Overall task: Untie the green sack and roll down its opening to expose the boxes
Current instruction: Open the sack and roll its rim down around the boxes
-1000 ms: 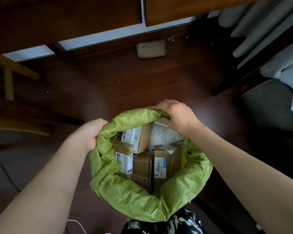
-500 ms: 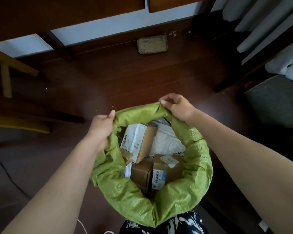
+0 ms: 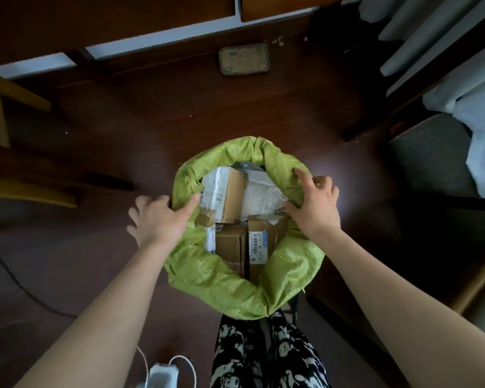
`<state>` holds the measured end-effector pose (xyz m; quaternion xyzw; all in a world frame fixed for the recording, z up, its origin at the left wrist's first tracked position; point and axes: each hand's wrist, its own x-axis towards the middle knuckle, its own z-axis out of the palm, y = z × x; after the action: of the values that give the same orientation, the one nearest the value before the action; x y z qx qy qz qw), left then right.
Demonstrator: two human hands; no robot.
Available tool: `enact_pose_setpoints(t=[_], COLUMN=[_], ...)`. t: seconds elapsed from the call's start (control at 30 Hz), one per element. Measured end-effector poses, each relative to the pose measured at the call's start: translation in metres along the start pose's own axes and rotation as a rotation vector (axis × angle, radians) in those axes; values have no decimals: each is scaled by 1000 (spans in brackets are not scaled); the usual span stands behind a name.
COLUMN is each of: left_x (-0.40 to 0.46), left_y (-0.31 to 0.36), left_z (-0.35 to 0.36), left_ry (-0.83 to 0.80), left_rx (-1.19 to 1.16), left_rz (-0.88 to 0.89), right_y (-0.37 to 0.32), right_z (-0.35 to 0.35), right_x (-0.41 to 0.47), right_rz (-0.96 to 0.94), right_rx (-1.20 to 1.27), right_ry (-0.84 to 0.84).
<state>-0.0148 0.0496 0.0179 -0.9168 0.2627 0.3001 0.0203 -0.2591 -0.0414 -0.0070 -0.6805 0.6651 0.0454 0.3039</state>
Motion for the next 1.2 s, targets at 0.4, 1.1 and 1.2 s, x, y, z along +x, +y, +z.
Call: enact_pose_setpoints(t=[0.4, 1.1, 1.2], left_x=[-7, -19, -42], left_y=[-34, -23, -19], left_z=[19, 11, 25], left_ry=[63, 10, -56], left_rx=[-1008, -777, -691], left_rz=[-401, -422, -440], right_y=[23, 11, 13], right_z=[-5, -4, 0], right_x=[25, 25, 3], right_rz=[493, 486, 405], right_rx=[859, 766, 440], right_ry=[-14, 65, -31])
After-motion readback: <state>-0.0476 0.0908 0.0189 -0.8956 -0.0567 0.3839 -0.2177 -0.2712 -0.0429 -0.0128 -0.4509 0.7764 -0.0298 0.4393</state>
